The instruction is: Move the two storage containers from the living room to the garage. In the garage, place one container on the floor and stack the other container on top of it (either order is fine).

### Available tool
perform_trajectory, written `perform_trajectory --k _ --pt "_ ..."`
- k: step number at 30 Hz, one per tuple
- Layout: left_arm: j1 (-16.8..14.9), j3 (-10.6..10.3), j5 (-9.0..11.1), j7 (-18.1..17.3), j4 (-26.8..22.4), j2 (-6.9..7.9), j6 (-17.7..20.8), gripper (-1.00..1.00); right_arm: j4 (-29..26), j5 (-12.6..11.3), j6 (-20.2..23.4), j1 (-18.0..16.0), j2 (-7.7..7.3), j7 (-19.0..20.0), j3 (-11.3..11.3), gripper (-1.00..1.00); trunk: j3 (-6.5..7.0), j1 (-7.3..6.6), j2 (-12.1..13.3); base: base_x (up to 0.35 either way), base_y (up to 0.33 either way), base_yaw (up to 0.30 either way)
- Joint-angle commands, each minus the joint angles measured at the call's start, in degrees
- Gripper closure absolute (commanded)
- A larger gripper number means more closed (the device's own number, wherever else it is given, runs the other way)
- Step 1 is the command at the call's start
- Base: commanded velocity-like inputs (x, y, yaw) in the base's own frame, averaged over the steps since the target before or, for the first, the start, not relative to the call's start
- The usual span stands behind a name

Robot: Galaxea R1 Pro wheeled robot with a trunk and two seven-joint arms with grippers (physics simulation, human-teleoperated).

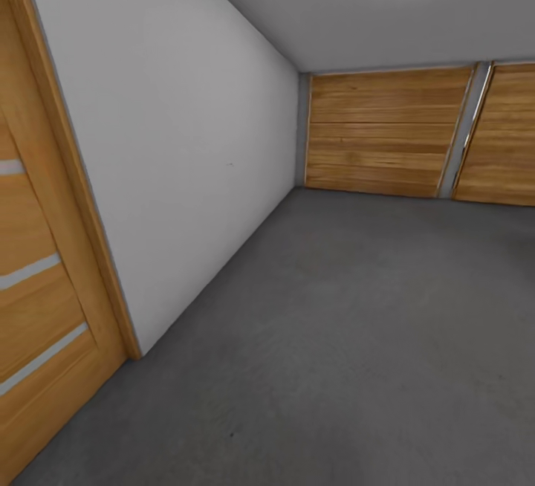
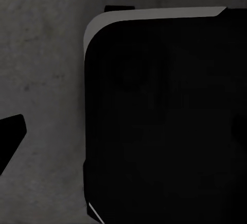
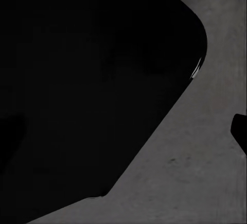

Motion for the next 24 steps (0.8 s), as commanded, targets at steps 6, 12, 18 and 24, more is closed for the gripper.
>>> perform_trajectory --k 6,12,18,24 --pt "0.0 0.0 0.1 0.0 0.0 0.00 -0.1 -1.00 0.0 0.0 -0.2 0.0 0.00 0.0 0.0 -1.00 -0.04 0.03 0.0 0.265 0.000 0.280" --pt "0.0 0.0 0.1 0.0 0.0 0.00 -0.1 -1.00 0.0 0.0 -0.1 0.0 -0.01 0.0 0.0 -1.00 -0.04 0.03 0.0 0.248 0.000 0.280" --pt "0.0 0.0 0.1 0.0 0.0 0.00 -0.1 -1.00 0.0 -0.2 -0.1 0.0 -0.07 0.0 0.0 -1.00 -0.04 0.03 0.0 0.096 0.000 0.181" --pt "0.0 0.0 0.1 0.0 0.0 0.00 -0.1 -1.00 0.0 -0.5 -0.2 0.0 -0.14 0.0 -0.1 -1.00 -0.04 0.03 0.0 0.005 0.000 0.078"
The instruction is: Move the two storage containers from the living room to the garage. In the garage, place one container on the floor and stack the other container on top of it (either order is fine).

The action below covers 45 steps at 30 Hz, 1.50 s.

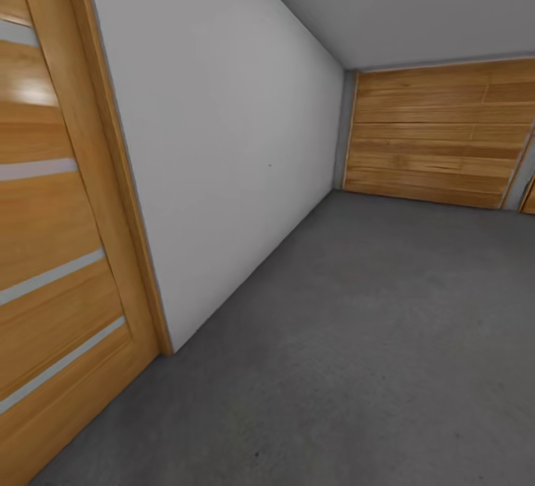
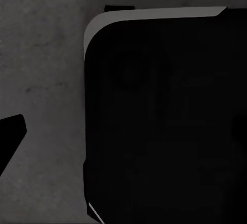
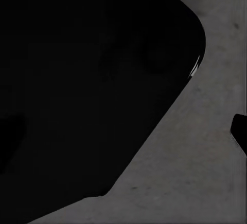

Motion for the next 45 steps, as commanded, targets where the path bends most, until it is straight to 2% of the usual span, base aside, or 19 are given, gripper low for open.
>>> perform_trajectory --k 1,32,45 --pt "0.0 0.0 0.1 0.0 0.0 0.00 -0.1 -1.00 0.0 0.0 -0.2 0.0 -0.01 0.0 0.1 -1.00 -0.04 0.00 0.0 0.001 0.000 0.218" --pt "0.0 0.0 0.1 0.0 0.0 0.00 -0.1 -1.00 0.0 0.0 -0.6 0.0 -0.04 0.0 0.1 -1.00 -0.04 0.00 0.0 0.003 0.000 0.268" --pt "0.0 0.0 0.1 0.0 0.0 0.00 -0.1 -1.00 0.0 0.0 -0.6 0.0 -0.04 0.0 0.1 -1.00 -0.04 0.00 0.0 0.235 0.000 0.271"
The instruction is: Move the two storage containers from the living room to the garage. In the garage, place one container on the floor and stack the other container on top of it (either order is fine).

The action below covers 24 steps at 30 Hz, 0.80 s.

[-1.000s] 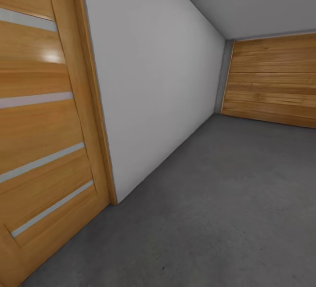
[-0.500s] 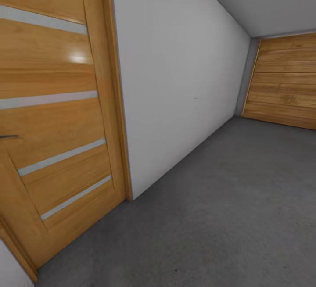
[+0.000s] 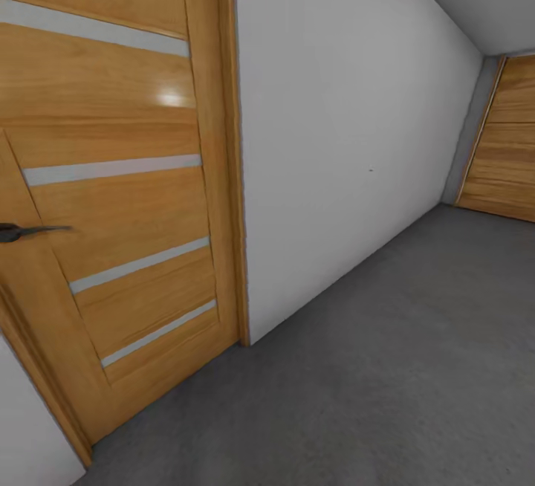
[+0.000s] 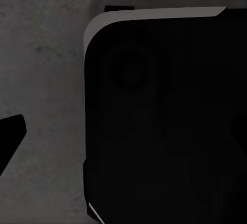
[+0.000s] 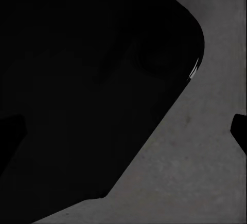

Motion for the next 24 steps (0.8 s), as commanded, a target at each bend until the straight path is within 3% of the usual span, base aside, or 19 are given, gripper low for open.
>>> perform_trajectory --k 1,24 --pt "0.0 0.0 0.1 0.0 0.0 0.00 -0.1 -1.00 0.0 0.0 -0.2 0.0 0.00 0.0 0.1 -1.00 -0.04 0.03 0.0 0.309 0.000 0.271" --pt "0.0 0.0 0.1 0.0 0.0 0.00 -0.1 -1.00 0.0 0.0 -0.2 0.0 0.00 0.0 0.1 -1.00 -0.04 0.03 0.0 0.279 0.000 0.271"
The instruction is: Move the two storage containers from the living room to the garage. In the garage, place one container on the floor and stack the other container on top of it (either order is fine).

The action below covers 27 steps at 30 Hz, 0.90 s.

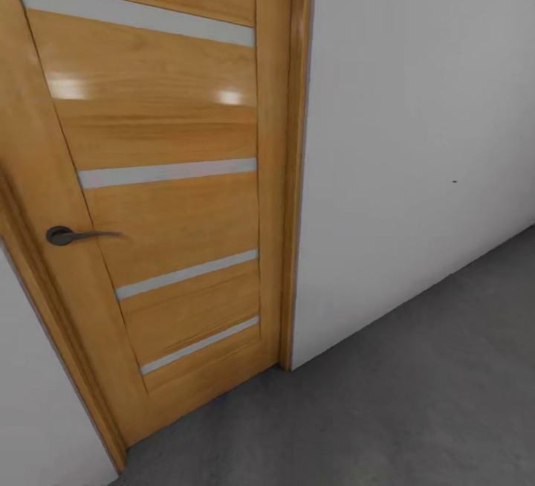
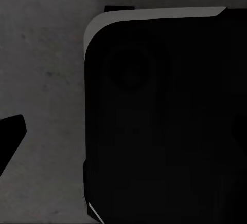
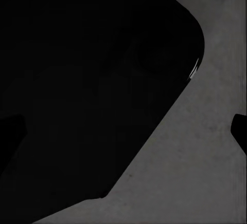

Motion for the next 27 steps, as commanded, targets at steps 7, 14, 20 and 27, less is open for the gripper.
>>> perform_trajectory --k 7,14,20,27 --pt "0.0 0.0 0.1 0.0 0.0 0.00 -0.1 -1.00 0.0 0.0 -0.2 0.0 -0.02 0.0 0.1 -1.00 -0.04 0.02 0.0 0.032 0.000 0.271" --pt "0.0 0.0 0.1 0.0 0.0 0.00 -0.1 -1.00 0.0 0.0 -0.2 0.0 -0.03 0.0 0.1 -1.00 -0.04 0.02 0.0 0.001 0.000 0.271" --pt "0.0 0.1 0.1 0.0 0.0 0.00 -0.1 -1.00 0.0 0.0 -0.2 0.0 -0.01 0.0 0.1 -1.00 -0.04 0.02 0.0 0.000 0.000 0.271" --pt "0.0 0.0 0.1 0.0 0.0 0.00 -0.1 -1.00 0.0 0.0 -0.2 0.0 0.00 0.0 0.1 -1.00 -0.04 0.02 0.0 0.000 0.000 0.271"
